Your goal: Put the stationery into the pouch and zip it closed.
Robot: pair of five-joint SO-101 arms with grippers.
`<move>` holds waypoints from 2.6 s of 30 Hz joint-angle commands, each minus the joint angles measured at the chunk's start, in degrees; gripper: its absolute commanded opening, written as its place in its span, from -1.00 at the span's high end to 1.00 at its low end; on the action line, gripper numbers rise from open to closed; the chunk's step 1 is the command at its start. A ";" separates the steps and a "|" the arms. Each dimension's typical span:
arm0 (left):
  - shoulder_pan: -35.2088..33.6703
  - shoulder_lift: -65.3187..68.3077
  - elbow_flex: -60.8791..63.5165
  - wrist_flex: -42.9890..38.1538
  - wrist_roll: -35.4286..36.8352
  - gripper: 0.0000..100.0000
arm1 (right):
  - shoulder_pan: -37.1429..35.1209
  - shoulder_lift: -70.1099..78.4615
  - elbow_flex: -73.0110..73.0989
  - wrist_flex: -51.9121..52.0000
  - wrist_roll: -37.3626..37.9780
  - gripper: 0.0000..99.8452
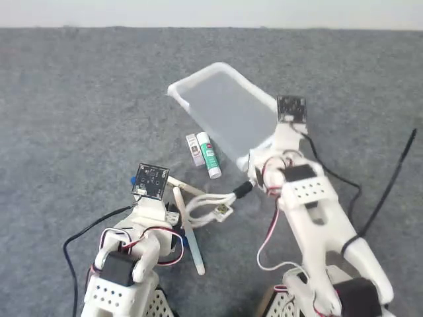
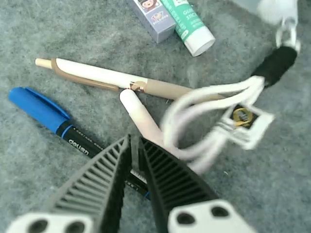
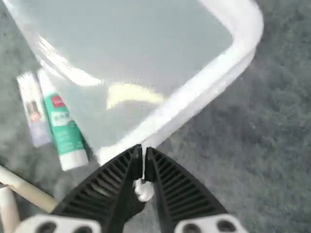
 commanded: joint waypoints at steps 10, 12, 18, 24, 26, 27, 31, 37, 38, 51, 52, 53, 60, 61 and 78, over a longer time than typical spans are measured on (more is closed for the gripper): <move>-0.18 -0.70 -0.66 0.26 -0.09 0.95 | -6.46 6.90 -22.07 25.45 -6.42 0.79; -0.18 -0.70 -0.66 0.26 -0.09 0.95 | -8.92 8.04 -20.84 25.19 -10.81 0.70; -0.18 -0.70 -0.66 0.26 -0.09 0.95 | -14.81 13.41 -20.92 25.19 -16.79 0.61; -0.18 -0.70 -0.66 0.26 -0.09 0.95 | -14.37 21.41 -21.01 22.81 -18.99 0.61; -0.18 -0.70 -0.66 0.26 -0.09 0.95 | -14.20 23.16 -21.01 22.81 -18.99 0.61; -0.18 -0.70 -0.66 0.26 -0.09 0.95 | -14.20 23.78 -21.01 22.81 -18.99 0.61; -0.18 -0.70 -0.66 0.26 -0.09 0.95 | -14.11 25.71 -21.01 22.73 -20.48 0.61; -0.18 -0.70 -0.66 0.26 -0.09 0.95 | -12.70 27.03 -20.92 19.74 -23.03 0.61; -0.18 -0.70 -0.66 0.26 -0.09 0.95 | -11.91 27.56 -20.92 19.21 -23.82 0.61; -0.18 -0.70 -0.66 0.26 -0.09 0.95 | -9.54 28.35 -20.92 18.51 -24.62 1.00; -0.18 -0.70 -0.66 0.26 -0.09 0.95 | -9.63 27.56 -20.92 19.12 -24.62 0.95; -0.18 -0.70 -0.66 0.26 -0.09 0.95 | -9.80 26.59 -20.92 20.53 -24.62 0.95; -0.18 -0.70 -0.66 0.26 -0.09 0.95 | -9.98 15.25 -20.75 25.63 -17.05 0.99; -0.18 -0.70 -0.66 0.26 -0.09 0.95 | -10.07 13.67 -20.66 26.15 -16.18 0.99; -0.18 -0.70 -0.66 0.26 -0.09 0.95 | -17.63 -4.35 -22.15 25.63 5.71 0.99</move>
